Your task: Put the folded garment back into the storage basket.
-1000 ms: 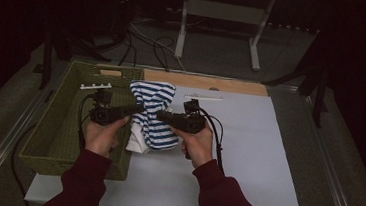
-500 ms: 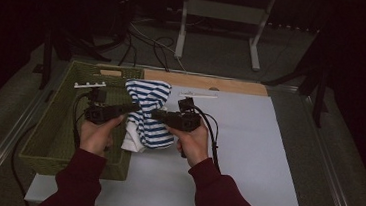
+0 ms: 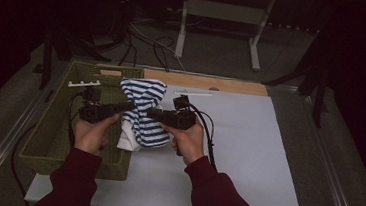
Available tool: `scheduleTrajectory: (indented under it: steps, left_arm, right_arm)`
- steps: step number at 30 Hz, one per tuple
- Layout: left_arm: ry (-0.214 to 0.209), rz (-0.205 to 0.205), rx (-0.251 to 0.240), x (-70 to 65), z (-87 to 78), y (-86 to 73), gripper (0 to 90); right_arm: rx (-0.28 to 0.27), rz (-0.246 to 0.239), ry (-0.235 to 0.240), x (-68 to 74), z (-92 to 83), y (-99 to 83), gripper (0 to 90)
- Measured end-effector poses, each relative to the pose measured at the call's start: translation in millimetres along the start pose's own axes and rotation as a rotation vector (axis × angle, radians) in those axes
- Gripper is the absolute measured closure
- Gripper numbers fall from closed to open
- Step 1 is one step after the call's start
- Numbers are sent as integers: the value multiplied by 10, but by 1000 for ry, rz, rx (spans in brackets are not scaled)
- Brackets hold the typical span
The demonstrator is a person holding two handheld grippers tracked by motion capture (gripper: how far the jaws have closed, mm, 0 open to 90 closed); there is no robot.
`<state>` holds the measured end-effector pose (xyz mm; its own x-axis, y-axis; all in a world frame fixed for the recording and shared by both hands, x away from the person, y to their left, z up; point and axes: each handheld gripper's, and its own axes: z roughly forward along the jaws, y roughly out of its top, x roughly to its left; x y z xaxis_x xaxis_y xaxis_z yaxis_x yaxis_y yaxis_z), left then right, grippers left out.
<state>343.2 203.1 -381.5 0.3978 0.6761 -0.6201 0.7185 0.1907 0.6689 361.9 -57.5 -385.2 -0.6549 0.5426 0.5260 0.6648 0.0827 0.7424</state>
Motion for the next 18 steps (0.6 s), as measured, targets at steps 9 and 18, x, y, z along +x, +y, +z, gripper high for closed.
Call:
scheduleTrajectory:
  steps: [9,18]
  left_arm:
    - [9,-3,-3,21,-34,14,820]
    - [15,-7,-8,37,-62,25,820]
  right_arm:
    - [0,8,10,7,48,15,821]
    - [1,17,16,24,87,31,821]
